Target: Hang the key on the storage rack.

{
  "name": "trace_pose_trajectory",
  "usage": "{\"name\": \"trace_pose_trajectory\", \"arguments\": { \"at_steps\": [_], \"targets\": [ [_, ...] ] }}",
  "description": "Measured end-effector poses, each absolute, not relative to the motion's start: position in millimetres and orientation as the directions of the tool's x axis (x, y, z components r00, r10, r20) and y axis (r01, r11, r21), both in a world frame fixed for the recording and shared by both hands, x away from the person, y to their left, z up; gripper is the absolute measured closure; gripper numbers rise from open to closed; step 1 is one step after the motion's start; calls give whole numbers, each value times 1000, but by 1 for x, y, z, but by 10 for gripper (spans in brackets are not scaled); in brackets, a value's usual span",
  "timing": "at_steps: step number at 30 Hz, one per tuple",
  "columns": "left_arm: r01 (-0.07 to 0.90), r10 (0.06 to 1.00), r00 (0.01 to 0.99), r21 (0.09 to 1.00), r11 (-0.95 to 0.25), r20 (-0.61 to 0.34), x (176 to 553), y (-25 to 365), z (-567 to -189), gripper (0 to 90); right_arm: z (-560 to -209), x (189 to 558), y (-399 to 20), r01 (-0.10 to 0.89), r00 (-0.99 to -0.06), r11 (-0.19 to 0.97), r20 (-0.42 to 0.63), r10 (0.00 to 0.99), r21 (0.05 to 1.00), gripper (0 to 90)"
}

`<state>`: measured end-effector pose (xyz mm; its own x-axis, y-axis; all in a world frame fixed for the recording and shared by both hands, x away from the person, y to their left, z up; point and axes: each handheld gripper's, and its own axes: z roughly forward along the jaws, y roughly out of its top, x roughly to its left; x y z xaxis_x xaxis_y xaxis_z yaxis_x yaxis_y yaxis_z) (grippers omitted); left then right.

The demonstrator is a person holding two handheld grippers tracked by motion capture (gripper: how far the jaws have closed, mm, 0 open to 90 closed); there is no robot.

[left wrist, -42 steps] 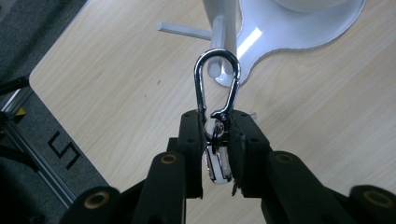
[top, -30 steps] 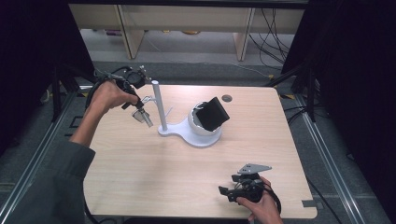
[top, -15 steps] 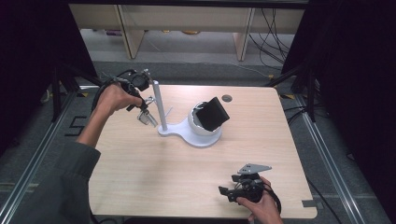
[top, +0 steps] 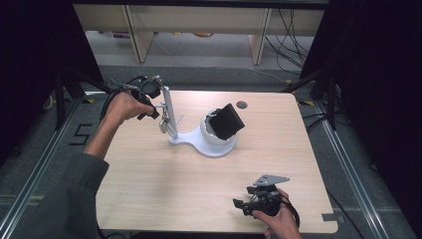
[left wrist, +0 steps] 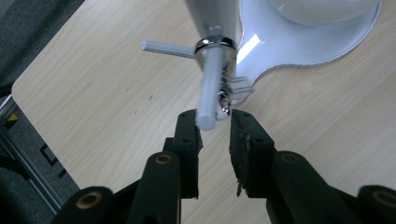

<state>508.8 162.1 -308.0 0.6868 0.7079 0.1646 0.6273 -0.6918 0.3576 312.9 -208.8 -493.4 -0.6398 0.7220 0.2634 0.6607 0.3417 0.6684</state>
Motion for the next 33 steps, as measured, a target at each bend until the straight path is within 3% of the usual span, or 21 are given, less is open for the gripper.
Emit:
{"name": "trace_pose_trajectory", "arguments": {
  "at_steps": [11, 19, 33],
  "targets": [
    [614, 696, 699, 363, -701, 164, 502, 168, -308, 630, -492, 313, -209, 661, -632, 330, 263, 729, 674, 268],
    [617, 722, 679, 428, -661, 135, 491, 176, -313, 442, -492, 313, -209, 662, -624, 324, 257, 738, 676, 268],
    [616, 732, 676, 481, -624, 84, 471, 192, -330, 317, -492, 313, -210, 671, -622, 321, 271, 734, 669, 268]
  ]
}}
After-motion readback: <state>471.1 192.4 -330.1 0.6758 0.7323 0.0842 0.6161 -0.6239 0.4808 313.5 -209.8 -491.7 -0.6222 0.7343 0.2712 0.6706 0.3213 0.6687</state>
